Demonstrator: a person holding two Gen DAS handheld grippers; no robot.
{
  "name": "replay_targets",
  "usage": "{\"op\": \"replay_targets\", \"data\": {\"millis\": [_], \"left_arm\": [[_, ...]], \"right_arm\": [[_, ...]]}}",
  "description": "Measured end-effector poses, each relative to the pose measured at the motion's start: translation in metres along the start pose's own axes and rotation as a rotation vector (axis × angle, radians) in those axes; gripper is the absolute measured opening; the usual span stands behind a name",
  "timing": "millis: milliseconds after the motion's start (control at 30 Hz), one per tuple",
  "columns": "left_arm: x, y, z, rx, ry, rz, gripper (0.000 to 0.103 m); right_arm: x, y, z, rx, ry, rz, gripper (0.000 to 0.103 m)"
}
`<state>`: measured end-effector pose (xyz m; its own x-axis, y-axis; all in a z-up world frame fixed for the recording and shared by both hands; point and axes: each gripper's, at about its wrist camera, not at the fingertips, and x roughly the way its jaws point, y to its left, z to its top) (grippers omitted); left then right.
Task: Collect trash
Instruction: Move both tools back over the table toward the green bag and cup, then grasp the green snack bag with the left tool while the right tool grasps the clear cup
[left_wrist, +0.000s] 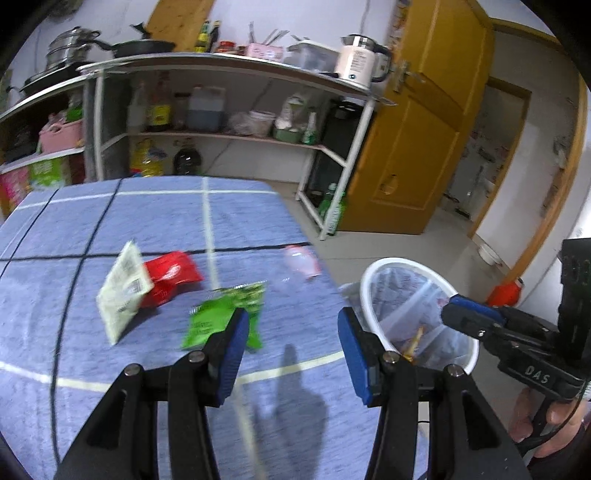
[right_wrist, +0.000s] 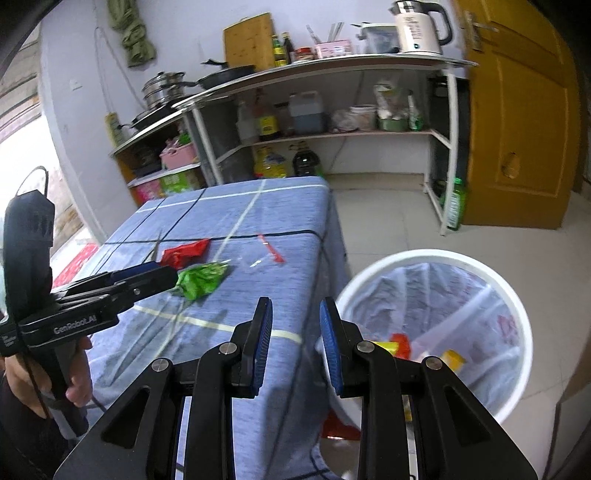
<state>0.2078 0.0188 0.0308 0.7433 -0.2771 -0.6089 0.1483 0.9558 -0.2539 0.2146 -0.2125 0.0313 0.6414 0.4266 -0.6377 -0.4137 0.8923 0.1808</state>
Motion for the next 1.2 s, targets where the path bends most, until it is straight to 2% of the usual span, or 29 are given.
{"op": "replay_targets", "data": {"millis": [100, 300, 467, 633, 767, 1000, 1200], "left_arm": [[0.003, 0.018, -0.002, -0.023, 0.013, 0.031, 0.056], [0.029, 0.036, -0.004, -0.057, 0.064, 0.069, 0.057], [0.048, 0.037, -0.001, -0.061, 0.093, 0.087, 0.057], [0.064, 0.042, -0.003, -0.059, 0.143, 0.115, 0.057], [0.068, 0.04, -0.004, -0.041, 0.153, 0.119, 0.057], [0.064, 0.047, -0.003, -0.066, 0.141, 0.078, 0.044], [0.042, 0.05, -0.005, -0.066, 0.099, 0.055, 0.039]], "right_arm": [[0.008, 0.008, 0.003, -0.025, 0.009, 0.009, 0.028], [0.024, 0.017, 0.011, -0.058, 0.027, 0.013, 0.028], [0.035, 0.022, 0.019, -0.071, 0.036, 0.034, 0.043], [0.05, 0.03, 0.028, -0.1, 0.051, 0.033, 0.043], [0.064, 0.031, 0.035, -0.115, 0.061, 0.031, 0.043], [0.09, 0.029, 0.041, -0.115, 0.093, 0.011, 0.043], [0.107, 0.034, 0.044, -0.125, 0.113, 0.011, 0.044]]}}
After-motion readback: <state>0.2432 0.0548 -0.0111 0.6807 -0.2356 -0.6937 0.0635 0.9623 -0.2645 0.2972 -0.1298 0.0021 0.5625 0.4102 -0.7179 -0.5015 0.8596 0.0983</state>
